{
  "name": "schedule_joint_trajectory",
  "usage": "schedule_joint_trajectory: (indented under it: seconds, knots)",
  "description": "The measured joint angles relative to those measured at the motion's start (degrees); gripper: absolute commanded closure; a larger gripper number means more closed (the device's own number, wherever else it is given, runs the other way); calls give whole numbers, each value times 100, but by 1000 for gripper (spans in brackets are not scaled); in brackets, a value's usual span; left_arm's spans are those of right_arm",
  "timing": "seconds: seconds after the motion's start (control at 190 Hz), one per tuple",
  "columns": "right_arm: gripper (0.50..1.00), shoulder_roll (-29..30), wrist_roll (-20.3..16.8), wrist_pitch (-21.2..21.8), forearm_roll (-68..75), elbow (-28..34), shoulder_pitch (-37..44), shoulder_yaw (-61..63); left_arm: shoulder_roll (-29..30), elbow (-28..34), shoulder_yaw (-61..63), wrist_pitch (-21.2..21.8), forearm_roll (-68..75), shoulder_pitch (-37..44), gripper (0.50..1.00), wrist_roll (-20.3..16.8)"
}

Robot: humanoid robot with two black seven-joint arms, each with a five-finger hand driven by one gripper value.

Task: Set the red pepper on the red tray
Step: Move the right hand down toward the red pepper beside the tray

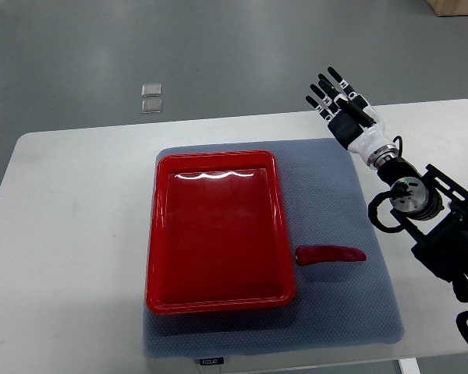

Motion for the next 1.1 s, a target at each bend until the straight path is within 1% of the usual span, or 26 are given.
schedule_joint_trajectory:
  seconds: [0.179,0.289,0.405,0.526,0.6,0.663,0.768,0.863,0.968,1.032,1.1]
  knots:
    - [587,-11,-4,36,-4,0,12,-1,0,-1,9,0,1,0,500,0]
    - [587,-59,-34,320,-300,23,74,-55,0,-1,9,0,1,0,500,0]
    - [587,-459,-49,780,-1517,84,353,-328,0,-1,7,0,1,0,500,0]
    - [587,-1141,-69,1336,-3405,308,740,-851,0,-1,4,0,1,0,500,0]
    - [587,-1652,-73,1650,-4541,697,896,-1107,0,-5,4,0,1,-7,500,0]
    - [587,-2146,-74,1863,-5376,1291,942,-1271,0,-8,5,0,3,-21,500,0]
    - [587,-2797,-74,1961,-6181,2352,896,-1511,0,-9,8,-1,9,-35,500,0]
    - [587,-3176,-75,1973,-6413,3057,673,-1697,0,-10,9,-5,11,-35,500,0]
    - [587,-3425,-75,1974,-6484,3545,220,-1742,0,-7,9,-7,10,-35,500,0]
    - [587,-3493,-75,1923,-6552,3680,-33,-1745,0,-3,9,-6,6,-35,500,0]
    - [589,-3510,-74,1768,-6724,3745,-294,-1745,0,-1,9,-7,2,-35,500,0]
